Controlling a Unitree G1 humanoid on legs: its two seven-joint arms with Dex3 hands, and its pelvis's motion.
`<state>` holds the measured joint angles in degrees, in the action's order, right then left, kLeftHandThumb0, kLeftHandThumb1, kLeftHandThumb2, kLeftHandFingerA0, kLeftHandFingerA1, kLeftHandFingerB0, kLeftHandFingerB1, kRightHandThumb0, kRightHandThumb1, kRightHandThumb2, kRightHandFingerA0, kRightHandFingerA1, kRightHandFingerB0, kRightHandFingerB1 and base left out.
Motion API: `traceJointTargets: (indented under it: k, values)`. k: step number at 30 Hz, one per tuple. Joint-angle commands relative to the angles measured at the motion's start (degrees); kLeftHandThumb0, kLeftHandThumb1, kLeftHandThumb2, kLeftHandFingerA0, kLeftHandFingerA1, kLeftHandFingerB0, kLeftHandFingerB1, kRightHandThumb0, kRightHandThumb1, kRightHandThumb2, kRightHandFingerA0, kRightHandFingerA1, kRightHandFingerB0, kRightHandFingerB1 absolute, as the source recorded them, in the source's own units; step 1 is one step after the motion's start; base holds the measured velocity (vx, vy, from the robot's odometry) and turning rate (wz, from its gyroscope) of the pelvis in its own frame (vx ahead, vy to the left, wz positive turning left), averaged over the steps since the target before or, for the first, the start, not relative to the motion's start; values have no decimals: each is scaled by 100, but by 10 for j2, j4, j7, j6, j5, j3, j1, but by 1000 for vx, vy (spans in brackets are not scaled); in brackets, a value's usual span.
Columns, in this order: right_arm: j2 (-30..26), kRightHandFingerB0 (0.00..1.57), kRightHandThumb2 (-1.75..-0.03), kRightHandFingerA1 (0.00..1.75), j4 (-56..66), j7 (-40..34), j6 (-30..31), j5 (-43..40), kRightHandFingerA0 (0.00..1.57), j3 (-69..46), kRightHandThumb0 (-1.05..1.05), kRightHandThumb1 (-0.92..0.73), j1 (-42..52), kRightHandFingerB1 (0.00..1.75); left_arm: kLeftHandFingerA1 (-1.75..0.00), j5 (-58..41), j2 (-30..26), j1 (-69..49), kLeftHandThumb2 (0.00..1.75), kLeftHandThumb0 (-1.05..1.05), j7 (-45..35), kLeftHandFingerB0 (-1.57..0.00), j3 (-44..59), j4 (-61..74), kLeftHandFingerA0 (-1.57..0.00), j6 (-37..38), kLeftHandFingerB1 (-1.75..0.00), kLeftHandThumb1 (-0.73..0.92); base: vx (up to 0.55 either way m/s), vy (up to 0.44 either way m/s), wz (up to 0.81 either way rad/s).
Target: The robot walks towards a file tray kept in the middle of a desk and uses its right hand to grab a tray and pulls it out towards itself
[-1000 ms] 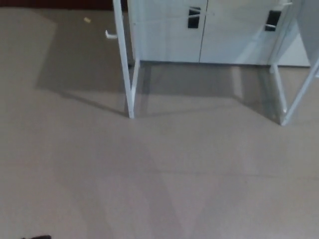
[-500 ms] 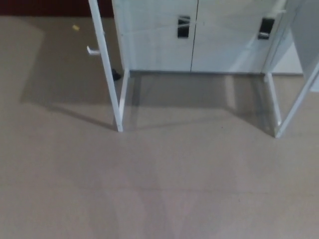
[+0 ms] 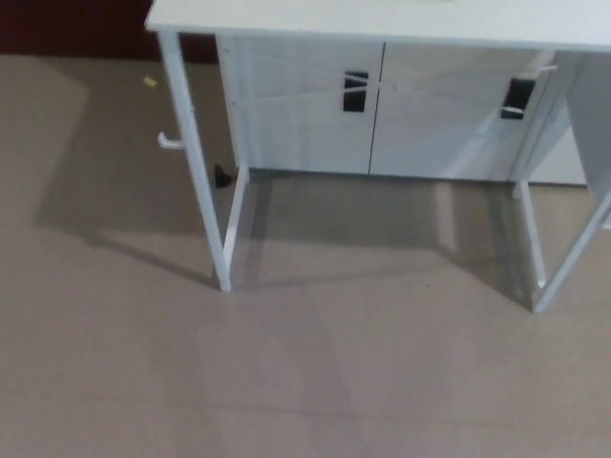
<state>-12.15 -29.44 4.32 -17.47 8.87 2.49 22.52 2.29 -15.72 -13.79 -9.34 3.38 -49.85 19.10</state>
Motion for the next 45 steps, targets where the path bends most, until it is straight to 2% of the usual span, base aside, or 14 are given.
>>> traceJointTargets:
  k: [1, 9, 10, 18, 20, 22, 23, 24, 30, 32, 34, 41, 42, 45]
  values:
    - [-12, 43, -54, 59, 3, -8, -2, 15, 65, 7, -22, -51, -1, 50, -76, 4, -9, 2, 84, -50, 0, -30, 1, 2, -42, 23, -66, 22, 323, -429, 8]
    - [-21, 43, -55, 58, 13, -7, 6, 20, 63, 20, -24, -50, -2, 51, -84, 9, -11, 6, 70, -52, 4, -29, -2, -1, -41, 28, -70, 30, 240, -71, -7]
    - [-21, 43, -54, 58, 13, -8, 6, 20, 64, 20, -24, -50, -2, 50, -78, 9, -11, 5, 84, -54, 3, -31, -2, 0, -44, 29, -67, 24, 274, 62, -3]
    - [-26, 44, -55, 59, 4, -9, -10, 27, 65, 30, -27, -50, 8, 50, -78, 18, -16, -13, 84, -54, 7, -31, -5, 14, -45, 32, -68, 23, 419, 124, -9]
    - [-28, 44, -55, 58, 5, -14, -9, 34, 65, 33, -27, -50, 11, 50, -85, 15, -16, -10, 70, -51, 3, -29, -4, 2, -41, 37, -70, 30, 281, 1, 11]
    - [-26, 44, -55, 57, 17, -16, 4, 35, 64, 34, -24, -50, 15, 49, -76, -7, -11, -11, 85, -45, -19, -29, 8, 3, -42, 30, -66, 23, 316, -89, 13]
    - [-26, 44, -55, 57, 18, -16, 4, 36, 64, 35, -28, -49, 16, 49, -83, -1, -12, -13, 72, -47, -14, -28, 6, 5, -40, 30, -68, 29, 306, -134, 18]
    - [-26, 44, -55, 57, 18, -17, 4, 37, 64, 35, -26, -50, 16, 49, -77, 1, -13, -14, 84, -51, -12, -30, 6, 6, -43, 32, -67, 23, 299, -187, 29]
    - [-25, 45, -54, 58, 19, -17, 3, 38, 66, 37, -23, -50, 17, 51, -86, 12, -16, -25, 74, -51, -8, -28, 1, 24, -41, 34, -71, 30, 380, -348, 23]
    - [-27, 44, -54, 58, 19, -16, 7, 38, 66, 39, -23, -51, 15, 50, -78, 14, -17, -22, 86, -53, -6, -31, 0, 17, -46, 38, -67, 23, 279, -177, 20]
    - [-27, 44, -54, 58, 20, -16, 7, 37, 66, 40, -22, -51, 16, 50, -88, 8, -15, -20, 73, -50, -9, -30, 3, 13, -41, 39, -72, 29, 296, -116, 4]
    - [-30, 44, -55, 57, 12, -18, 6, 40, 66, 43, -24, -50, 9, 49, -79, 6, -13, -22, 85, -53, -11, -32, 3, 16, -45, 37, -68, 23, 216, 15, -10]
    - [-29, 44, -55, 57, 12, -19, 5, 39, 66, 43, -24, -50, 9, 49, -87, 5, -13, -24, 72, -51, -12, -30, 3, 21, -40, 35, -71, 30, 261, 147, -15]
    - [-30, 44, -55, 57, 15, -20, 8, 42, 65, 44, -26, -49, 10, 49, -77, 5, -12, -26, 85, -51, -14, -31, 3, 27, -44, 29, -67, 24, 264, 209, -12]
